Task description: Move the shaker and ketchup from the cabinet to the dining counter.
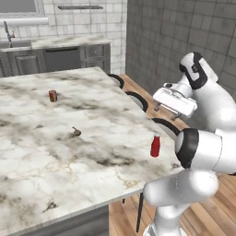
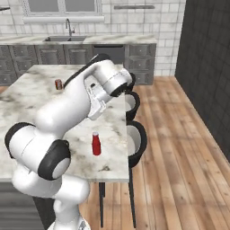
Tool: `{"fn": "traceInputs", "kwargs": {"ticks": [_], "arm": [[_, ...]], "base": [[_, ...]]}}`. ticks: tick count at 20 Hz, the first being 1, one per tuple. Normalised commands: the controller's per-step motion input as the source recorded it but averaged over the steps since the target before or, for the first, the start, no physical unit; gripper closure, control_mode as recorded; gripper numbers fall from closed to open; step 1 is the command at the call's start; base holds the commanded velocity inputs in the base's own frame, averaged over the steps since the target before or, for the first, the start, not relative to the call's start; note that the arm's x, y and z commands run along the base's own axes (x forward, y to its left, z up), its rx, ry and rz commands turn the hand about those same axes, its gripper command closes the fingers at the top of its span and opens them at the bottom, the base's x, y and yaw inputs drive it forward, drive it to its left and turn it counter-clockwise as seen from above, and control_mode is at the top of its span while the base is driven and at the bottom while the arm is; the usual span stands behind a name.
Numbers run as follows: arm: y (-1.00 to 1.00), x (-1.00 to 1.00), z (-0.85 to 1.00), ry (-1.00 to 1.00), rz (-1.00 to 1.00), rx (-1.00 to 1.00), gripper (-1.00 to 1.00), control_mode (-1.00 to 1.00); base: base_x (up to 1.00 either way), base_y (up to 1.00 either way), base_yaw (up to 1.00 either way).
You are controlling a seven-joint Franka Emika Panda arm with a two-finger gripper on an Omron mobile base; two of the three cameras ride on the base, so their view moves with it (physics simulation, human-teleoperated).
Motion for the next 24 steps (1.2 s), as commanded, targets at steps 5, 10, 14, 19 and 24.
{"fn": "traceInputs", "kwargs": {"ticks": [5,10,14,19,24], "arm": [[0.46,-0.31,0.87,-0.26,0.01,-0.14,-1.00,-1.00],[0.31,0.00,0.54,-0.17,-0.03,-0.16,-1.00,-1.00],[0.33,0.06,0.31,0.00,-0.27,-0.15,-1.00,-1.00],[0.02,0.01,0.18,-0.15,-0.01,-0.04,-1.00,-1.00],[-0.02,0.02,0.00,-0.09,0.20,-0.06,-1.00,-1.00]], "base": [[0.00,0.00,0.00],[0.00,0.00,0.00],[0.00,0.00,0.00],[0.00,0.00,0.00],[0.00,0.00,0.00]]}}
